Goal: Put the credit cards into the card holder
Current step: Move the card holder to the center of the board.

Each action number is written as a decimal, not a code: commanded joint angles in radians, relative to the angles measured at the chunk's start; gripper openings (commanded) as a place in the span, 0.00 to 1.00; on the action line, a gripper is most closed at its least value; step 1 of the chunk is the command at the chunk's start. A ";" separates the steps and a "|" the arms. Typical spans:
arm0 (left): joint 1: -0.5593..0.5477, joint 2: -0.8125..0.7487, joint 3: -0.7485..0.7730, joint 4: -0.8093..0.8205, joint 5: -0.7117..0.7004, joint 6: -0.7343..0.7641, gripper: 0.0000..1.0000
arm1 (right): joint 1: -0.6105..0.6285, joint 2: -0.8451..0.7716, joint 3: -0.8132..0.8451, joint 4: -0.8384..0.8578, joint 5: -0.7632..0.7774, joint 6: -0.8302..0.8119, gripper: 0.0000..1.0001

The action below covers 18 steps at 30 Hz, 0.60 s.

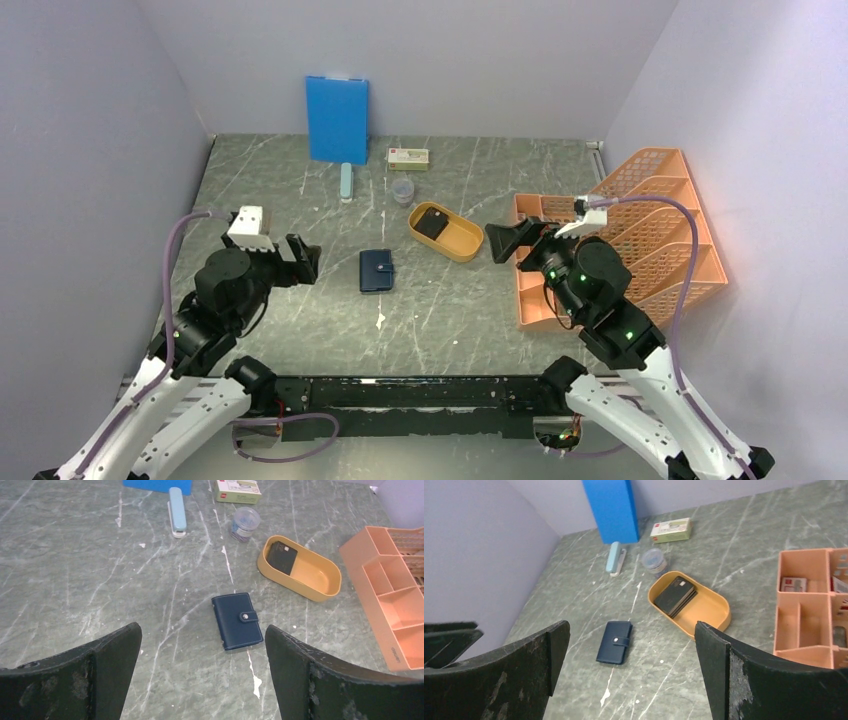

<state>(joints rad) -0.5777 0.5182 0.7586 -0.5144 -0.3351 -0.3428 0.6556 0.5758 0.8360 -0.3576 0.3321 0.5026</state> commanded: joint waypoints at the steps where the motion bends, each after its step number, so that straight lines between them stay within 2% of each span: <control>1: -0.002 0.007 -0.019 0.054 0.086 0.015 0.98 | -0.005 0.015 0.050 0.002 -0.152 -0.075 1.00; 7: -0.002 0.123 -0.029 0.007 0.147 -0.148 0.98 | -0.003 0.101 0.040 0.001 -0.243 -0.043 0.99; 10: -0.001 0.155 -0.069 0.041 0.204 -0.203 0.98 | -0.001 0.148 0.000 0.024 -0.274 0.015 0.98; 14: -0.001 0.206 -0.120 0.092 0.258 -0.252 0.97 | 0.028 0.201 -0.047 0.043 -0.259 0.067 0.96; 18: -0.002 0.299 -0.148 0.132 0.312 -0.277 0.92 | 0.081 0.237 -0.092 0.067 -0.246 0.098 0.93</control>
<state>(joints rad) -0.5777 0.7525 0.6323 -0.4686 -0.1169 -0.5602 0.6922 0.7963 0.7769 -0.3325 0.0929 0.5503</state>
